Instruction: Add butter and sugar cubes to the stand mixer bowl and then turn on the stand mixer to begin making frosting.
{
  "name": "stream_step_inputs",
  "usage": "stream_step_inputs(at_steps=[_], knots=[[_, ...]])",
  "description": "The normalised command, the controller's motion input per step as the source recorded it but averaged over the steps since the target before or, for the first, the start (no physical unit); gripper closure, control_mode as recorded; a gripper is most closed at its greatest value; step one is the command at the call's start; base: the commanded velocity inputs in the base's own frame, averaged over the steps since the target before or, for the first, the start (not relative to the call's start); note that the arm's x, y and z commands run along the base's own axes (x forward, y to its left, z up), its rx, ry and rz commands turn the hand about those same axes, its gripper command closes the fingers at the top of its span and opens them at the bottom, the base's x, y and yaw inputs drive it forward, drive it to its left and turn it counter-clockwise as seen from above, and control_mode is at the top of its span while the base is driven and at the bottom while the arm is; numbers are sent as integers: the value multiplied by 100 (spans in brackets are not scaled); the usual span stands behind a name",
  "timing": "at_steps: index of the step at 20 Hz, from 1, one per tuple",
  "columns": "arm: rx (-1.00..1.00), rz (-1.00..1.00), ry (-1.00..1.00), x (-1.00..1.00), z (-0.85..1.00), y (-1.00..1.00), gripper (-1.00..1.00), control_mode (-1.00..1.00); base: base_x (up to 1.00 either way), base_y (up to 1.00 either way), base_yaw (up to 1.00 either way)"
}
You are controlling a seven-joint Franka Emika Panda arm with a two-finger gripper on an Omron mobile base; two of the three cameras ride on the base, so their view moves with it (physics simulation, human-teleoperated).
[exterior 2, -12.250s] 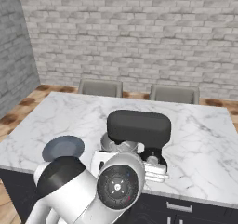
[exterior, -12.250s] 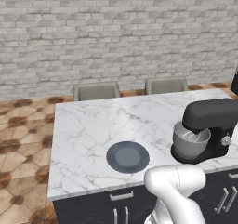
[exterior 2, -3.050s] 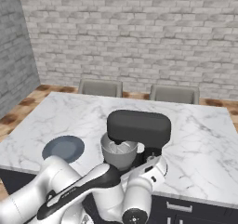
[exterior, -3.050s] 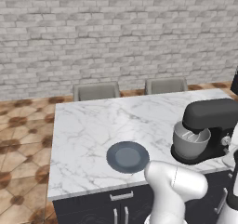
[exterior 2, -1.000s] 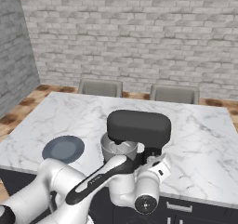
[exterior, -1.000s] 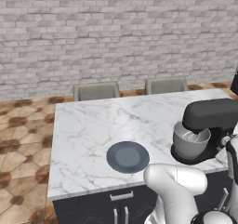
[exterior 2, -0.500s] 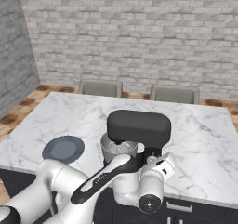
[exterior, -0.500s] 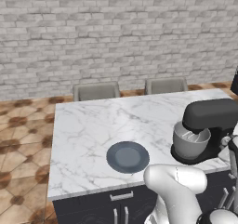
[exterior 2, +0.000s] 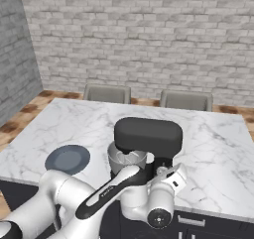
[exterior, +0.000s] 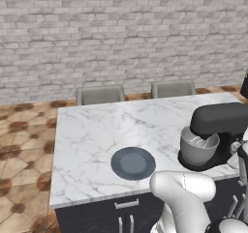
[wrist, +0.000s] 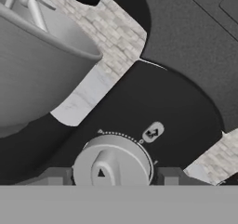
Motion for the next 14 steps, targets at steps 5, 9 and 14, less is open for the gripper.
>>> stream_step_inputs(at_steps=[5,9,14], knots=[[0,0,0,0,-2,0,100,-100,0,0,0],[0,0,-3,-9,-6,0,100,-100,0,0,0],[-3,-4,-11,-20,-9,0,100,-100,0,0,0]])
